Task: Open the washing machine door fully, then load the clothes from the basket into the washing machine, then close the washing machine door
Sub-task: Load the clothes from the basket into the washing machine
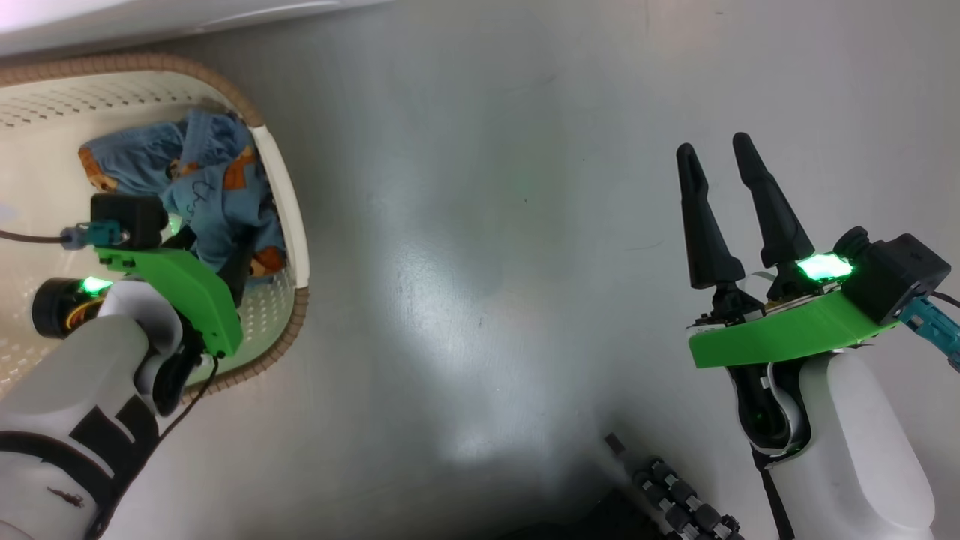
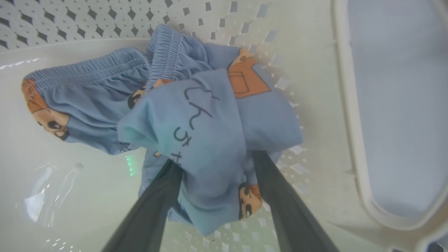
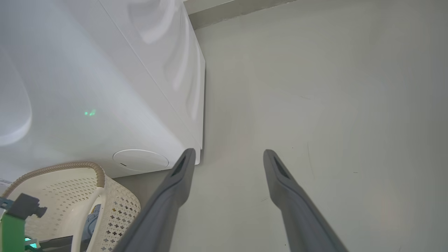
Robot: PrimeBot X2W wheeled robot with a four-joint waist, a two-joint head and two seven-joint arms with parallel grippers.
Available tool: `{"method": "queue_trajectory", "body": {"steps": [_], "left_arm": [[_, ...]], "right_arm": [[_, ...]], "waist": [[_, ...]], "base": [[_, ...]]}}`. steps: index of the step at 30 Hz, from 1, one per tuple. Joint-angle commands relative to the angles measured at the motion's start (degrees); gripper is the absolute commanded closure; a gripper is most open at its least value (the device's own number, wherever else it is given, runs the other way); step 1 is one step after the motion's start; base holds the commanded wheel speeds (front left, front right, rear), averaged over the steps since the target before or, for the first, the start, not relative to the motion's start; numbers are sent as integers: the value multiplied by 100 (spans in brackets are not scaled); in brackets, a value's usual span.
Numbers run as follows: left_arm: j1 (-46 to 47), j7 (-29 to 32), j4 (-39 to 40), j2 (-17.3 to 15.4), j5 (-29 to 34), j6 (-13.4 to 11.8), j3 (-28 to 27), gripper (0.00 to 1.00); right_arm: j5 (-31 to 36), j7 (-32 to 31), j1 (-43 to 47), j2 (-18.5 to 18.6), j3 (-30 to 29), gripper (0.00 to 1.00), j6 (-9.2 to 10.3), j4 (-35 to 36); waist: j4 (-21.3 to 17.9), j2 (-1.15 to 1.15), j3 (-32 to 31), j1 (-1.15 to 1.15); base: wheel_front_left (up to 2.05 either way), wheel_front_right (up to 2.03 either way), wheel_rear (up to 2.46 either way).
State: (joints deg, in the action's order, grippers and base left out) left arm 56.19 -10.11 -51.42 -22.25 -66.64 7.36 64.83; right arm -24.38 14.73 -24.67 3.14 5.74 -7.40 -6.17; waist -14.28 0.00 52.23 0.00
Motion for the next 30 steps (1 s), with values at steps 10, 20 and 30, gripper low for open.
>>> {"method": "queue_trajectory", "body": {"steps": [10,20,30], "left_arm": [[73,-368,-11,-57,-726,13,494,100],[-326,-485,-147,-105,-1026,13,295,100],[-1123,-487,37,-137,-328,13,-943,100]], "right_arm": [[50,27,348,-26,-1,0,-9,105],[199,27,391,-26,-59,0,-9,-84],[330,27,675,28,-50,0,-9,-402]], "waist": [[88,0,-297,0],[327,0,-1071,0],[667,0,-2095,0]], "base": [[0,0,0],[0,0,0],[0,0,0]]}}
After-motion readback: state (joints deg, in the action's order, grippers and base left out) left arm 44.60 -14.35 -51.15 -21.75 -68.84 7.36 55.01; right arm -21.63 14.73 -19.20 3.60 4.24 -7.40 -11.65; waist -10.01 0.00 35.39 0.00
